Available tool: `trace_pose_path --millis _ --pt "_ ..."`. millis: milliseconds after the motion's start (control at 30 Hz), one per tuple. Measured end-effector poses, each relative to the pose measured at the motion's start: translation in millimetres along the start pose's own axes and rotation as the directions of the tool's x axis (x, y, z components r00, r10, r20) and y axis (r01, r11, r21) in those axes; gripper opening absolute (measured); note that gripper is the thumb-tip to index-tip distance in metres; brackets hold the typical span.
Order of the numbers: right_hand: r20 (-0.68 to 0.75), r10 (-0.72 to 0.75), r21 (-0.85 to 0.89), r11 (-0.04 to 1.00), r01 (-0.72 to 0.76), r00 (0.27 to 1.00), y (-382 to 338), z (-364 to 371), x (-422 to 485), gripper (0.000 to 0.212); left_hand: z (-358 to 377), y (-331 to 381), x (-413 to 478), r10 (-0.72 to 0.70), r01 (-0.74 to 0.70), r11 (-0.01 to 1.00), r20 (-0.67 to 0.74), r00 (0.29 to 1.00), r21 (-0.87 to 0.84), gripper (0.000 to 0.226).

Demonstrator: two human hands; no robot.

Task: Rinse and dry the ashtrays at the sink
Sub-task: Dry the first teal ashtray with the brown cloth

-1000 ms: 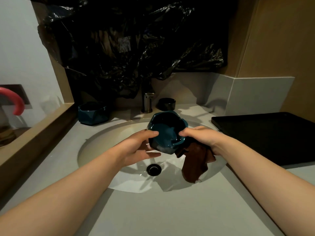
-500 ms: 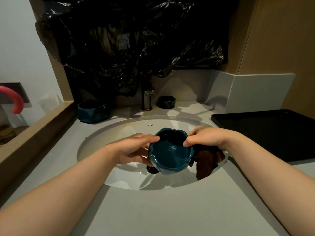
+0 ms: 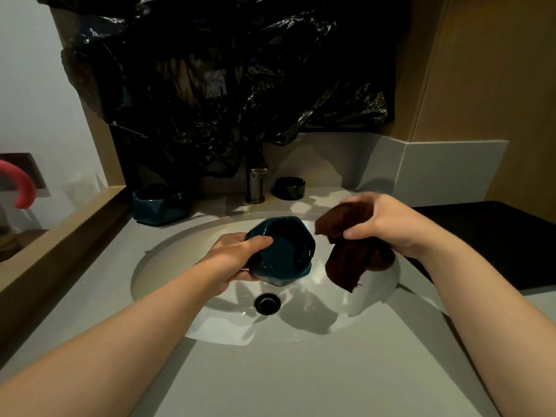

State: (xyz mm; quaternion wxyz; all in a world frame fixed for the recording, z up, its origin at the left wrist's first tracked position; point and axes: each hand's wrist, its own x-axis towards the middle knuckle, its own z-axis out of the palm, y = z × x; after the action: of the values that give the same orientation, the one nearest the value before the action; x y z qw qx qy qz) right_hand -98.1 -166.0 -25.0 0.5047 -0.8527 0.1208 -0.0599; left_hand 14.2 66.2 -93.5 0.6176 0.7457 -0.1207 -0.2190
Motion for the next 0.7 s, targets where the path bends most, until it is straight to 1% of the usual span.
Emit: trace_pose_path --millis 33,67,100,167,200,233,267,300,333,367,400,467,533,600,633,667,700 --pt "-0.028 -0.101 -0.149 0.984 0.096 0.994 -5.1 9.4 -4.6 0.045 0.7 -0.5 0.8 -0.007 0.007 1.000 -0.013 1.000 0.003 0.029" --pt "-0.020 -0.213 -0.288 0.937 0.198 0.977 -8.6 21.9 -9.3 0.040 1.9 -1.0 0.7 -0.015 0.015 1.000 -0.022 1.000 0.002 0.030" --pt "0.012 -0.311 -0.402 0.869 0.289 0.950 -10.1 35.6 -12.4 0.038 3.2 -1.5 0.8 -0.021 0.021 1.000 -0.030 0.999 0.000 0.030" --pt "0.142 -0.422 -0.590 0.691 0.419 0.896 -5.2 61.5 -11.3 0.039 5.9 -2.1 0.1 -0.024 0.024 1.000 -0.038 0.999 0.010 0.031" --pt "0.229 -0.433 -0.683 0.566 0.461 0.872 0.5 70.9 -7.3 0.039 7.6 -1.9 -0.3 -0.019 0.020 0.999 -0.033 0.999 0.026 0.032" --pt "0.306 -0.415 -0.763 0.432 0.481 0.857 6.1 78.3 -2.6 0.036 9.9 -1.6 -0.8 -0.010 0.011 0.999 -0.027 1.000 0.053 0.032" --pt "0.349 -0.376 -0.819 0.323 0.475 0.858 9.5 83.3 0.8 0.031 12.8 -1.0 -1.8 0.003 0.000 0.996 -0.033 0.999 0.089 0.032" --pt "0.358 -0.330 -0.851 0.269 0.451 0.873 10.4 87.1 2.1 0.025 15.5 -0.8 -2.4 0.016 -0.009 0.992 -0.054 0.998 0.125 0.032" --pt "0.353 -0.283 -0.861 0.275 0.428 0.892 9.2 90.9 2.0 0.020 17.7 -0.5 -3.0 0.029 -0.016 0.989 -0.085 0.996 0.149 0.031" --pt "0.350 -0.232 -0.854 0.319 0.411 0.907 6.3 93.8 0.8 0.016 19.3 -0.6 -3.1 0.040 -0.021 0.987 -0.113 0.993 0.159 0.030" --pt "0.349 -0.178 -0.826 0.405 0.392 0.920 3.5 95.3 -0.2 0.012 20.4 -0.6 -3.2 0.046 -0.025 0.987 -0.134 0.990 0.156 0.029" --pt "0.341 -0.097 -0.715 0.619 0.325 0.935 -1.6 93.5 -0.6 0.004 20.4 -1.3 -3.0 0.044 -0.021 0.989 -0.155 0.987 0.148 0.028" --pt "0.344 -0.051 -0.559 0.791 0.248 0.938 -2.9 88.2 0.7 0.011 19.8 -2.5 -2.9 0.034 -0.010 0.988 -0.157 0.987 0.152 0.028" --pt "0.345 -0.018 -0.334 0.932 0.141 0.938 0.4 84.0 2.6 0.007 20.3 -3.1 -2.2 0.027 -0.003 0.988 -0.155 0.988 0.153 0.029" --pt "0.347 -0.010 -0.181 0.980 0.077 0.938 2.6 83.9 3.1 0.003 20.6 -3.2 -1.1 0.025 -0.001 0.989 -0.158 0.987 0.146 0.030" --pt "0.343 0.005 -0.007 1.000 -0.002 0.939 4.9 85.2 4.1 0.008 20.7 -2.7 -0.5 0.021 0.000 0.992 -0.161 0.987 0.130 0.032" --pt "0.332 0.021 0.167 0.983 -0.081 0.943 6.2 86.9 5.0 0.014 20.2 -2.1 0.4 0.012 0.005 0.994 -0.163 0.987 0.105 0.034"
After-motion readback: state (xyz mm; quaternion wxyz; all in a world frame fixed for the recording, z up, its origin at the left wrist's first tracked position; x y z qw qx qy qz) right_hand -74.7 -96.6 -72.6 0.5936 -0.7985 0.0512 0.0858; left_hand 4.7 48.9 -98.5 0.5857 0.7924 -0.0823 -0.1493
